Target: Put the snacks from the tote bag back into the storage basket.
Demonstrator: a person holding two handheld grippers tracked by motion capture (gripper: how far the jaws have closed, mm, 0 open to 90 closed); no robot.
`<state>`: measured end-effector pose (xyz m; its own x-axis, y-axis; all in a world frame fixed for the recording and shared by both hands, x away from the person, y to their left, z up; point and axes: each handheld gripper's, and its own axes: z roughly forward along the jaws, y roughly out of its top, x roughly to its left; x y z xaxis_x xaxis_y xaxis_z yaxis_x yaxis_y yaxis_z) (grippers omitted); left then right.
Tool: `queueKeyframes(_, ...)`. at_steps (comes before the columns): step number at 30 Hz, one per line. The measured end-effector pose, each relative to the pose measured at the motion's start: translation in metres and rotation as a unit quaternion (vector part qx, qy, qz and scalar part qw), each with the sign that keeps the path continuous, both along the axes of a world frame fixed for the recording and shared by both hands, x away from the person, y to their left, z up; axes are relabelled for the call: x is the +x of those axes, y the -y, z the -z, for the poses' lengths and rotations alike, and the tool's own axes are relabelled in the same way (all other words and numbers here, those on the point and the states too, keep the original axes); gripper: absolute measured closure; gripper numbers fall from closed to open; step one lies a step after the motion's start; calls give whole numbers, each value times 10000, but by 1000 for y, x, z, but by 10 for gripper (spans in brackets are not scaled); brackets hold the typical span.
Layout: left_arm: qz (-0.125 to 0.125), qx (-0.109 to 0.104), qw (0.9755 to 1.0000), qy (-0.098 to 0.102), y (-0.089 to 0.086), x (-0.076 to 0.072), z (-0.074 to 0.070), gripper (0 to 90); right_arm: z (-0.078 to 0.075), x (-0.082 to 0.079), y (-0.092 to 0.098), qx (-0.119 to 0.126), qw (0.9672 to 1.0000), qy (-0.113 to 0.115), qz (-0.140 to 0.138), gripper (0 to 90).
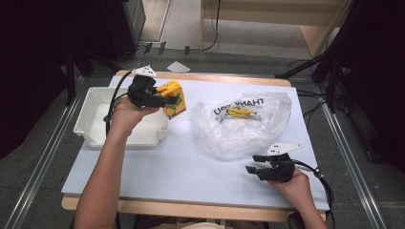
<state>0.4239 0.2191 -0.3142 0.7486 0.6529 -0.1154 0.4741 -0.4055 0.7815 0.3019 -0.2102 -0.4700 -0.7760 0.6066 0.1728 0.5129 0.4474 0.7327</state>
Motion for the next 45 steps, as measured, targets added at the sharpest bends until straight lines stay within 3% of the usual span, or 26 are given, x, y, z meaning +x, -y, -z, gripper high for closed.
queueKeyframes(15, -295, 118, 9995, 28, -17, 5, 0, 524, 2, 1, -2, -46, 10000, -25, -23, 455)
queueKeyframes(31, -653, 92, 9978, -28, -39, 10, 3, 524, 1, 1, -1, 15, 10000, 31, -8, 455)
queueKeyframes(40, -769, 159, 9968, 114, -50, 13, 4, 524, 1, 2, -1, 24, 10000, 48, -25, 455)
queueKeyframes(45, -844, 125, 9963, 63, -55, 17, 7, 524, 1, 2, -1, 41, 10000, 73, -5, 455)
